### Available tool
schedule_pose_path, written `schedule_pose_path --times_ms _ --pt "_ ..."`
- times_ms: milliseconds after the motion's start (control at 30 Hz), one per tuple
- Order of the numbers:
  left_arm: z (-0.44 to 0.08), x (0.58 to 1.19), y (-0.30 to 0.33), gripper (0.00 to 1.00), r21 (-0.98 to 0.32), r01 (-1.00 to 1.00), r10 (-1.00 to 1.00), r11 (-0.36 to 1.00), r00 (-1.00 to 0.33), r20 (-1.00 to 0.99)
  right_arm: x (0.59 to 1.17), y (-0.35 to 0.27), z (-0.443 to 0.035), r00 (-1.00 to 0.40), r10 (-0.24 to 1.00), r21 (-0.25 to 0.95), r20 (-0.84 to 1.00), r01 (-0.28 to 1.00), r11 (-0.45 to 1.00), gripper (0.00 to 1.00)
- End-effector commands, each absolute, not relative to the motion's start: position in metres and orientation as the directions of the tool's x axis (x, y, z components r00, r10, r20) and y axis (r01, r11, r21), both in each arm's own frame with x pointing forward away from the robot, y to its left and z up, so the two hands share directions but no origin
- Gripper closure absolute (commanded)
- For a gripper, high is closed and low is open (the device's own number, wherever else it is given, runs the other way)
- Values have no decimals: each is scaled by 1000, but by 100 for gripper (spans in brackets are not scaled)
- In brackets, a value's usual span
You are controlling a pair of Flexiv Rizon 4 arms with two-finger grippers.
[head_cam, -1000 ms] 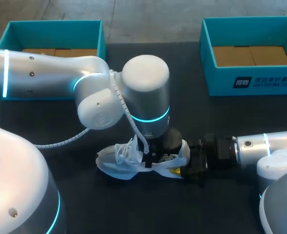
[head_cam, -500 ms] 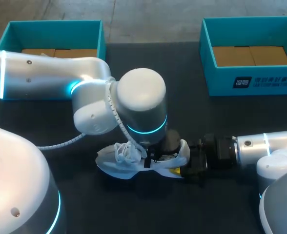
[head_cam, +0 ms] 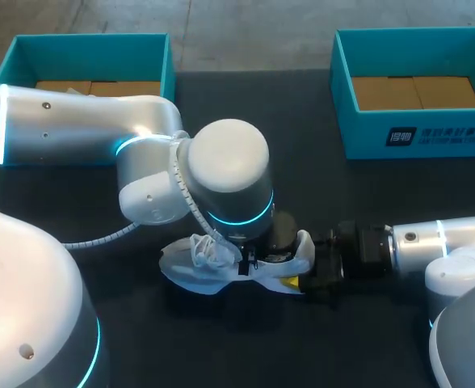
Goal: Take the shoe out of the shoebox, open the shoe tongue, remove and reinsert the insole, then place the shoe into the shoebox
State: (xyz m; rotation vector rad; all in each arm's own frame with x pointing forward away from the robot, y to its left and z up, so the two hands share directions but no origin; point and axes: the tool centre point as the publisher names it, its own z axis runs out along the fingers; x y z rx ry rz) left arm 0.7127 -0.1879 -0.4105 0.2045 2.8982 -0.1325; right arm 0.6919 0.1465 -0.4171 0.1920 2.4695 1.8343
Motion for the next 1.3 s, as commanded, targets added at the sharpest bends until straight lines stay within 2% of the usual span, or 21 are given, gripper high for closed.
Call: schedule_pose_path --times_ms 33,567,1300 --pt "-417 727 -187 100 -101 150 126 984 -969 -214 688 147 -417 -991 132 955 28 65 288 100" --pt "-362 709 -172 100 -246 149 178 958 -979 99 688 147 -417 -991 132 955 28 65 288 100" --pt "-347 678 -188 100 -227 192 224 955 -967 121 688 147 -417 -991 132 955 28 65 288 100"
